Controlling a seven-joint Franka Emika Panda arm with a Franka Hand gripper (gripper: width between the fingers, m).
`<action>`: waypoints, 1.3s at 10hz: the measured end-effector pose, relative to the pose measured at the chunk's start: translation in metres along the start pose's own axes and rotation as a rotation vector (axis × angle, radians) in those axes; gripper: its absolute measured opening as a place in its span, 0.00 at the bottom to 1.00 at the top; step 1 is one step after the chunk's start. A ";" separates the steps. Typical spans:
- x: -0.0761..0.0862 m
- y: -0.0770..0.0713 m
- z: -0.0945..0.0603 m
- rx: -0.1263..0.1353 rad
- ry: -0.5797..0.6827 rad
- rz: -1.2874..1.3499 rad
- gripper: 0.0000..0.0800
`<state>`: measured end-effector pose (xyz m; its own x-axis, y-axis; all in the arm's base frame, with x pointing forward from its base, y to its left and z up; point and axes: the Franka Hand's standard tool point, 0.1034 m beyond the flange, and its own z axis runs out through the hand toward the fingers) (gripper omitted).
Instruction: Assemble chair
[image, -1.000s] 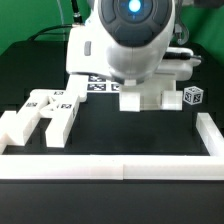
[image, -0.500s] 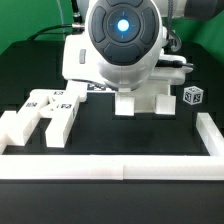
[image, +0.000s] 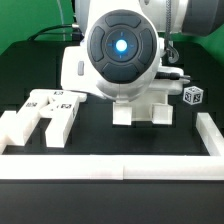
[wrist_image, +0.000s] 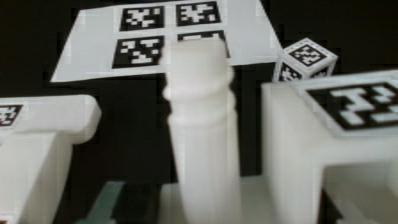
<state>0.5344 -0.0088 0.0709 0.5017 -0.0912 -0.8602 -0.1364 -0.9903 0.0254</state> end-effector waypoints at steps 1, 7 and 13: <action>-0.002 0.002 0.003 0.003 -0.028 0.006 0.41; 0.006 0.005 0.003 0.007 0.004 0.007 0.75; 0.007 0.007 0.004 0.010 0.002 0.010 0.81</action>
Offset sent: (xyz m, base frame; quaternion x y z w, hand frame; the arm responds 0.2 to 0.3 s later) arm 0.0000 0.0000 0.0000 0.0000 0.0000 0.0000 1.0000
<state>0.5340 -0.0157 0.0634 0.5023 -0.1010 -0.8588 -0.1497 -0.9883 0.0287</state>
